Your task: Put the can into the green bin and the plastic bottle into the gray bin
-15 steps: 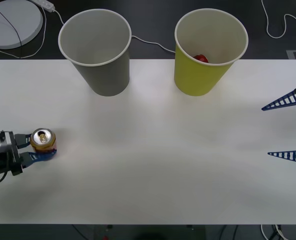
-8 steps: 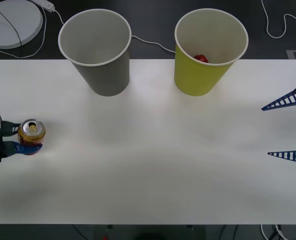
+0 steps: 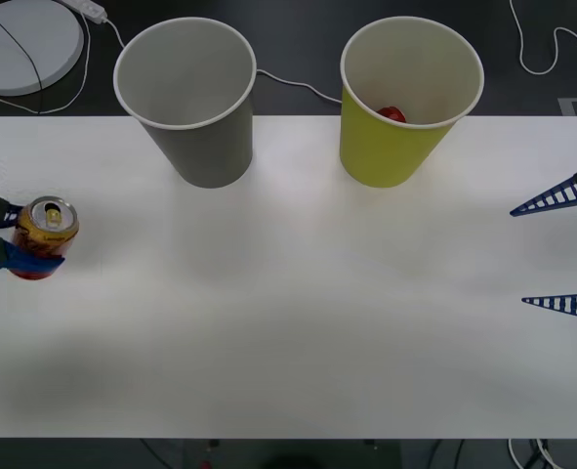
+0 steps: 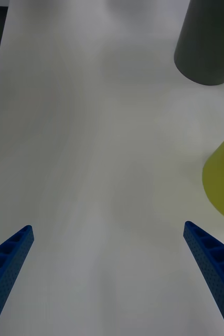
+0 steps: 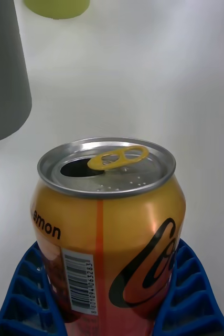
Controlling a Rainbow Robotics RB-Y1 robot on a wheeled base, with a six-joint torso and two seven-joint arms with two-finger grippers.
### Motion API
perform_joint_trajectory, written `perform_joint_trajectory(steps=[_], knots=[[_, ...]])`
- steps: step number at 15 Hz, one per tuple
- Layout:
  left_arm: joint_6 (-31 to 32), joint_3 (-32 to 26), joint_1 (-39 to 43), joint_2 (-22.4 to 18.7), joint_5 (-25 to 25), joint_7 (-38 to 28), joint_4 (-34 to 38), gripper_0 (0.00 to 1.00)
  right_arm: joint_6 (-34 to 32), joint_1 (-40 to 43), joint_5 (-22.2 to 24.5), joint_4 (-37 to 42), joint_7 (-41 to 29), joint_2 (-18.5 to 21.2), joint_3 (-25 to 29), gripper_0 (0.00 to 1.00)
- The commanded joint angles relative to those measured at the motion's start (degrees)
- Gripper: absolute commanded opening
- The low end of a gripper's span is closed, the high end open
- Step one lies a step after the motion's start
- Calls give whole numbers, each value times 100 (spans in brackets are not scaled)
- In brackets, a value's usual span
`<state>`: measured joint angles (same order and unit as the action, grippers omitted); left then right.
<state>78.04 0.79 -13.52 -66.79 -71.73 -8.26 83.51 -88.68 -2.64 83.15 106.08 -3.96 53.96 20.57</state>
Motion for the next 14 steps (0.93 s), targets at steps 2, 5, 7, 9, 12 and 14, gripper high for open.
perform_joint_trajectory(steps=[2, 5, 7, 9, 12, 14], knots=[[255, -545, -2, -45, -658, -1556, 1194, 1, 0, 0, 0, 0, 0, 0, 0, 100], [282, -642, -283, -168, -1009, -2672, 1791, 1, 0, 0, 0, 0, 0, 0, 0, 100], [510, -369, -942, -335, -1053, -3252, 1897, 1, 0, 0, 0, 0, 0, 0, 0, 100], [923, 26, -1733, -361, -992, -3577, 1756, 1, 0, 0, 0, 0, 0, 0, 0, 100], [1196, 712, -2840, -221, -983, -3753, 1572, 1, 0, 0, 0, 0, 0, 0, 0, 100], [1196, 1371, -3640, -124, -1018, -4280, 1545, 1, 0, 0, 0, 0, 0, 0, 0, 100]])
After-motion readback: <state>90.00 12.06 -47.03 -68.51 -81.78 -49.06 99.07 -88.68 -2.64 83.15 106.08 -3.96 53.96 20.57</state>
